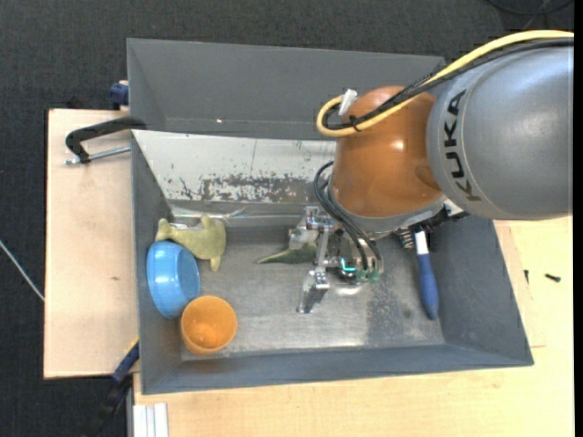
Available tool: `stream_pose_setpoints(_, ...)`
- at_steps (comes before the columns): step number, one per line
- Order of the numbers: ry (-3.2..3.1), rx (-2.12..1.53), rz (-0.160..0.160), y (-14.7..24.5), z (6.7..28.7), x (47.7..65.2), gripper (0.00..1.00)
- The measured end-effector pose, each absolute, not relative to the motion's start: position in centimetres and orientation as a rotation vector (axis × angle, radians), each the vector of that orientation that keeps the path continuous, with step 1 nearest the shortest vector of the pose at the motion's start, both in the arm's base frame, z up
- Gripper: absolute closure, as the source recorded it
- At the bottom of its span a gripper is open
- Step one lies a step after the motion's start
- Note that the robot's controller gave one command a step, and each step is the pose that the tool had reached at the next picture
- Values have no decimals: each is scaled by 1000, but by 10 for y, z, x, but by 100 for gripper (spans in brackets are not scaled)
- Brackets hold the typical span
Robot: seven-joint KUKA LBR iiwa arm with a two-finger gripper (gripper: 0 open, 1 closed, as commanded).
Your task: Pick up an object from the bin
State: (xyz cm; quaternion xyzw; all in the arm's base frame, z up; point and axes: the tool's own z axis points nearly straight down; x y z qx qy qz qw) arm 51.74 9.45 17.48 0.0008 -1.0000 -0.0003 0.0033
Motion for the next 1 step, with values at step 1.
stream_pose_setpoints(1,-3146,-199,-4,62,120,583,0)
